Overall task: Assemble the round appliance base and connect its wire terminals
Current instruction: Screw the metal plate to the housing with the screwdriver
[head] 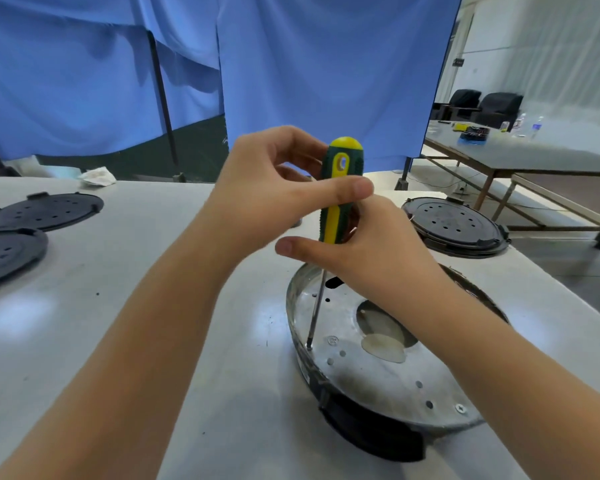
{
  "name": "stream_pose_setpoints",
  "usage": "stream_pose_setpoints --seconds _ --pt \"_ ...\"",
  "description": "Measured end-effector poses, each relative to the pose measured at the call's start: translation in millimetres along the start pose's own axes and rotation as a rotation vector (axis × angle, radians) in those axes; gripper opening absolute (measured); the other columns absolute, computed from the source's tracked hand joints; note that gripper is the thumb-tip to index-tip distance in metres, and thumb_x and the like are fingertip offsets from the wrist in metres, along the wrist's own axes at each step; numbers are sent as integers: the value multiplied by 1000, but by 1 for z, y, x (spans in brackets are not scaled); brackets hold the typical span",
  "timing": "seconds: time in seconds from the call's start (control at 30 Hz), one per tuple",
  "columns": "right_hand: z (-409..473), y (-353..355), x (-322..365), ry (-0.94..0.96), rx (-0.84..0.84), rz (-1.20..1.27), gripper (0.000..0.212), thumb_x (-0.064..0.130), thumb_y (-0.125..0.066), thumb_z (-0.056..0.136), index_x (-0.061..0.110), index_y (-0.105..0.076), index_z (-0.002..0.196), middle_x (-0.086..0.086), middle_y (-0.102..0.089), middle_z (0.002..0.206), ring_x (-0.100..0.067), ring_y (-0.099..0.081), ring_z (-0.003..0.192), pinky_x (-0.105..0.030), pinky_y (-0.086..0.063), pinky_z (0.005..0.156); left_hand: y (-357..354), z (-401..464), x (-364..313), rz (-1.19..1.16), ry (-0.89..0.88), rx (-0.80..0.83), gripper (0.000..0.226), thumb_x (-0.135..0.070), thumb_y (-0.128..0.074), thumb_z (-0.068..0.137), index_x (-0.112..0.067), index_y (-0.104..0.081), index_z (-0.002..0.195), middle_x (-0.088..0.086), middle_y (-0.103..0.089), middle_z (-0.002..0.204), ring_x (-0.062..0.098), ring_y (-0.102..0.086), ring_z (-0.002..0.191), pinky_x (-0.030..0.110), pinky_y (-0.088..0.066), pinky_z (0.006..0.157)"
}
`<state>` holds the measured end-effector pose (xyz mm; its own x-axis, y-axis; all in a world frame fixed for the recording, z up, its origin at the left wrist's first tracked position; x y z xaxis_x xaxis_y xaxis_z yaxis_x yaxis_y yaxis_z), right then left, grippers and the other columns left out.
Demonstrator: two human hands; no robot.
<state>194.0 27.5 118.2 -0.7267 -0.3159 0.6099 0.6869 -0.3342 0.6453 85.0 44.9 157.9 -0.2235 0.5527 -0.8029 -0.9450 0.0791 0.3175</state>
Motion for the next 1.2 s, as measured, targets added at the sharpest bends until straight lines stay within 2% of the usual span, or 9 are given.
stream_pose_setpoints --seconds 0.13,0.23,0.43,0.63,0.77,0.87,1.0,1.1,1.2 --pt "-5 -16 -11 -66 274 289 31 48 -72 75 32 -57 96 21 -67 85 14 -61 76 -5 -45 62 -11 1 2 -40 -5 77 26 -32 -79 75 -28 -69 99 -9 -74 84 7 -70 74 21 -55 70" --pt "-17 -26 -14 -137 462 667 32 16 -57 93 13 -54 124 0 -69 115 -8 -65 105 -25 -53 90 -19 -2 2 -126 -3 199 33 -18 -64 91 -25 -56 122 -7 -76 88 6 -71 75 16 -53 66" --pt "-24 -27 -11 -112 535 867 37 0 -45 94 8 -49 131 -8 -67 120 -19 -63 112 -27 -51 93 -18 -4 4 -55 35 278 22 -22 -53 97 -31 -61 115 -13 -73 102 10 -66 102 46 -47 99" --pt "-12 -4 -14 -67 227 399 24 27 -84 66 24 -68 84 -1 -72 81 -15 -68 72 -25 -57 66 -5 -1 -4 11 -14 132 39 -46 -83 64 -35 -68 98 -13 -71 93 3 -68 84 33 -59 79" --pt "-9 -3 -4 -46 160 180 35 48 -81 62 34 -49 64 31 -53 49 12 -54 51 -1 -35 45 0 0 -7 85 -38 36 40 -45 -83 62 -34 -69 97 -12 -70 87 5 -68 74 22 -57 72" --pt "-3 -4 0 -52 163 -18 39 61 -74 61 29 -54 72 20 -57 52 3 -55 49 -11 -38 41 -2 0 -7 106 -32 71 38 -46 -83 63 -36 -68 97 -14 -70 89 4 -69 76 18 -57 73" --pt "3 -8 9 -22 181 -249 65 71 -65 62 36 -51 114 13 -62 80 -1 -57 70 -21 -46 56 0 1 -5 134 -37 15 42 -46 -83 61 -32 -68 97 -16 -69 86 -2 -66 72 11 -53 68" --pt "3 -6 8 -48 234 -106 55 65 -66 66 22 -60 99 6 -62 76 -10 -59 67 -29 -50 57 -2 4 2 62 -6 62 34 -31 -81 73 -30 -65 103 -11 -73 87 1 -69 78 19 -56 77" --pt "5 -10 2 -76 345 157 38 39 -69 78 8 -64 100 -3 -72 89 -14 -70 80 -38 -57 81 -7 3 8 -40 32 188 32 -16 -68 88 -28 -59 116 -8 -75 97 9 -71 91 29 -56 87"
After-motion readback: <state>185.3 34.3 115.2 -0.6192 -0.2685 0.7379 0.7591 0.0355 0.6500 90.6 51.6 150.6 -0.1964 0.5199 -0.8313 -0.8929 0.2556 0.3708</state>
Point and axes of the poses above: each hand's wrist, its own z-axis towards the middle knuckle, its own y-axis out of the back of the hand, x = y × z, the point moved 10 cm from there along z, towards the middle knuckle
